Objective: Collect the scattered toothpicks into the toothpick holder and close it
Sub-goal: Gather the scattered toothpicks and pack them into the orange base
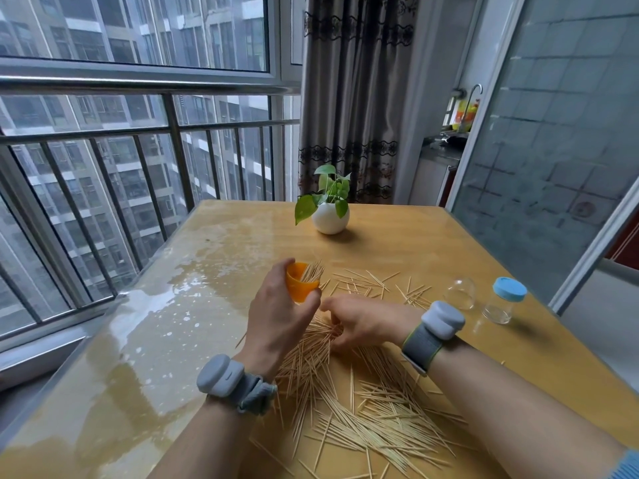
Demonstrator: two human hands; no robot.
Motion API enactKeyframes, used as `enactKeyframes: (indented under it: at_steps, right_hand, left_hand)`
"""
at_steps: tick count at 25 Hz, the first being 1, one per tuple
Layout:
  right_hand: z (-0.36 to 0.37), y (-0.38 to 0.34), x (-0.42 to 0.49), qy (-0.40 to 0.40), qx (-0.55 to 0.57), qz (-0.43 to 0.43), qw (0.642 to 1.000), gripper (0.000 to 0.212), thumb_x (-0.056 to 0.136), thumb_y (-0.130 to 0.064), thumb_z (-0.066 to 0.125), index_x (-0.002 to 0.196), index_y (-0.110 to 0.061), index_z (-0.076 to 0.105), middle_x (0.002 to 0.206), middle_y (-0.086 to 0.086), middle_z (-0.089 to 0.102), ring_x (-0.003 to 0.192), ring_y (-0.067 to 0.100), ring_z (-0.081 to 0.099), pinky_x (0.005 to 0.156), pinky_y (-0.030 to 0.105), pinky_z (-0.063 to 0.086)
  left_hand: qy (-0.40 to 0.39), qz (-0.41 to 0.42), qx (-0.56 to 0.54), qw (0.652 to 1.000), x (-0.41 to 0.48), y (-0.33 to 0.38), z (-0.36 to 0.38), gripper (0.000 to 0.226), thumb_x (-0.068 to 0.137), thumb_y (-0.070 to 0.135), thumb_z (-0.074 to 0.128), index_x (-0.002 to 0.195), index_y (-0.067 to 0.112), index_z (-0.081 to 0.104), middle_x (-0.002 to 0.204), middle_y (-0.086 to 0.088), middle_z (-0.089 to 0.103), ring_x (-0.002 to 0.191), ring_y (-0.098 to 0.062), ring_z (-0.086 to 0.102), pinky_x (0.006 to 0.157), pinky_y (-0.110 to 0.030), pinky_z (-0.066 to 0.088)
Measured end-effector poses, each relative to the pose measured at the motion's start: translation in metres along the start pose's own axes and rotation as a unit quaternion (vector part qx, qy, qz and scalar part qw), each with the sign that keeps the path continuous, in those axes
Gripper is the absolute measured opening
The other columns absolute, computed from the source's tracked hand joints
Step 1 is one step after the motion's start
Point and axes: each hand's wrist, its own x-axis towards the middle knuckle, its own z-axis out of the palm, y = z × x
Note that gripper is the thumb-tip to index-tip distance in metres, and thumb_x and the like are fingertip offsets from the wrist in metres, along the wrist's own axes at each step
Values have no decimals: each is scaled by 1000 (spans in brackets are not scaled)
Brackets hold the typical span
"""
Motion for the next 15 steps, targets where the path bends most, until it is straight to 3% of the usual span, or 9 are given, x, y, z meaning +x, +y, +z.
enactKeyframes:
  at_steps: [4,7,12,15]
  right_hand:
    - [-5,-5,4,-15,-29,17,999,45,80,-37,75,116,-16,58,111,4,59,99,23,57,88,39,52]
    - [-5,-13,3,1,-64,-9,998,28,85,-33,70,109,-19,65,104,3,63,93,22,59,81,35,52]
    - [1,-13,-1,29,-99,-25,994,11,88,-28,63,96,-21,66,89,3,63,88,28,62,76,36,52]
    - [1,-4,-9,37,-88,-29,995,13,92,-25,59,97,-16,66,91,7,64,84,27,59,73,34,48]
  left_hand:
    - [-3,-1,5,1000,0,-2,1,66,82,38,73,138,18,45,120,-3,61,97,-16,59,84,-34,54]
    - [-1,-2,8,1000,0,-2,0,66,82,38,73,138,18,46,121,-2,62,98,-16,58,83,-31,51]
    - [-5,-6,9,1000,-1,-1,-1,65,82,38,73,138,19,46,121,-2,62,99,-17,59,85,-34,52]
    - [-4,-7,7,1000,0,-1,-2,65,82,38,73,137,19,46,120,-3,62,98,-19,59,85,-36,53]
